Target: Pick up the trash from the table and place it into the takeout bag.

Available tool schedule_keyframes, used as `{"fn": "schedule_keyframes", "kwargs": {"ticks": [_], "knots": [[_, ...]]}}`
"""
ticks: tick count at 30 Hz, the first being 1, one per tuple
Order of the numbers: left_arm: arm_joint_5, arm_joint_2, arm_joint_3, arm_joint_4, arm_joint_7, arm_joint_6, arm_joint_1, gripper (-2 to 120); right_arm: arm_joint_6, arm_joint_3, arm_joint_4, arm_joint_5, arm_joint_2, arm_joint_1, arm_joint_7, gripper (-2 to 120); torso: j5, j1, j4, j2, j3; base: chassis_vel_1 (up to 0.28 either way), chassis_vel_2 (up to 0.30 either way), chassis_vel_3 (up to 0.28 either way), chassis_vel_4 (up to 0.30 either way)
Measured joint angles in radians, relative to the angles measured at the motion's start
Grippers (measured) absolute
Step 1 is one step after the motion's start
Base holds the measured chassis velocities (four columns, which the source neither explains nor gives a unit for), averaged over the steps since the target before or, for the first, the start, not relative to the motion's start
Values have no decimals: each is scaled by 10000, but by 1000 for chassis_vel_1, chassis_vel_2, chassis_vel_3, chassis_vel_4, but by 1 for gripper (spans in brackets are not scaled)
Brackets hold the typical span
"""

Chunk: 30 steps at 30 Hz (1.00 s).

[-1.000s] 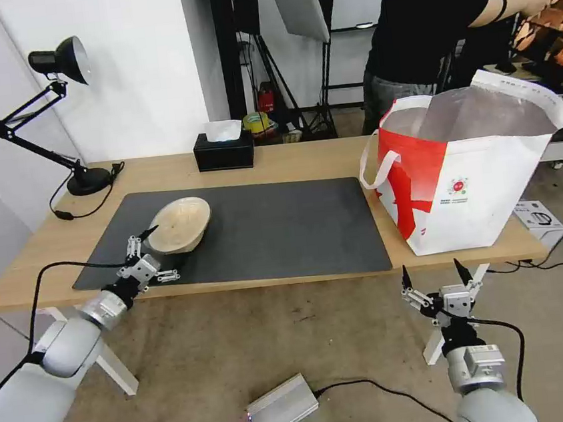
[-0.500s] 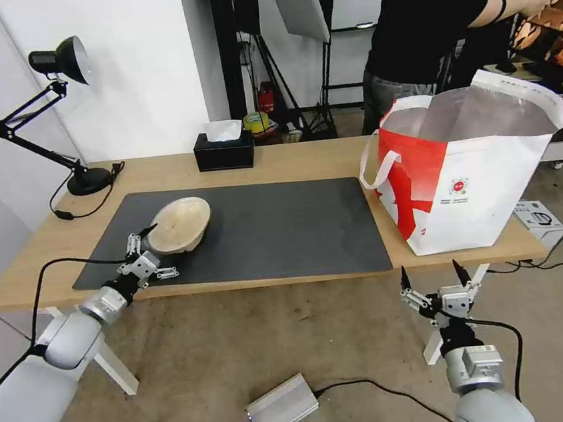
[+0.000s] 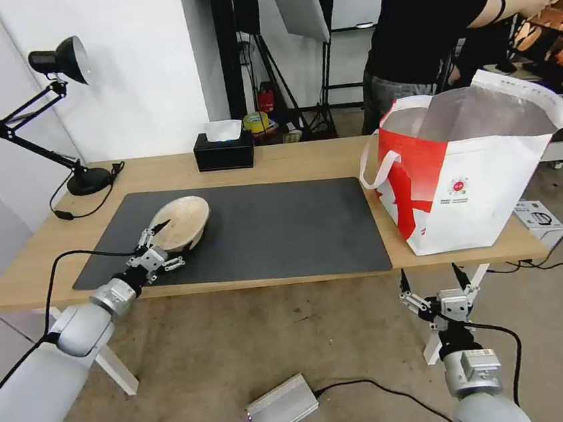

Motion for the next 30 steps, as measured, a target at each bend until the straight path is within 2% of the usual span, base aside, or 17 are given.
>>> {"fn": "schedule_keyframes", "kwargs": {"ticks": [1, 3, 6, 8, 10, 12, 16, 22, 30], "knots": [[-5, -1, -2, 0, 2, -21, 8, 50, 1, -6, -2, -8, 11, 3, 0, 100, 0, 0, 0, 0, -1, 0, 0, 0, 0], [-9, -1, -15, -3, 4, -45, 31, 47, 2, -13, -3, -15, 20, 4, 0, 100, 0, 0, 0, 0, -2, 0, 0, 0, 0], [-71, 7, -74, -116, 4, -87, 100, 31, 5, -27, -13, -24, 31, 26, 0, 100, 0, 0, 1, 0, -1, 0, 0, 0, 0], [-87, 14, -77, -145, 4, -89, 111, 30, 5, -29, -16, -25, 33, 37, 0, 100, 0, 0, 1, 0, -1, 0, 0, 0, 0], [-182, 28, -77, -197, 8, -90, 139, 19, 5, -39, -21, -27, 43, 70, 0, 100, 0, 0, 1, 0, -1, 0, 0, 0, 0], [-248, 28, -75, -201, 10, -85, 151, 15, 5, -43, -21, -28, 49, 79, 0, 100, 0, 0, 0, 0, -1, 0, 0, 0, 0], [-396, 21, -82, -176, 145, -58, 181, 0, 6, -41, -24, -31, 52, 89, 1, 100, -1, 0, 1, 2, -1, 0, 0, 0, 0], [-486, 82, -138, -235, 203, -37, 239, 0, 5, -29, -31, -32, 53, 100, 2, 100, -1, 0, 1, 2, -1, 0, 0, 0, 0], [-668, 374, -550, -830, 219, -17, 457, 0, 4, -26, -28, -32, 59, 215, 8, 100, -1, 0, 1, 2, 0, 0, 0, 0, 0]]}}
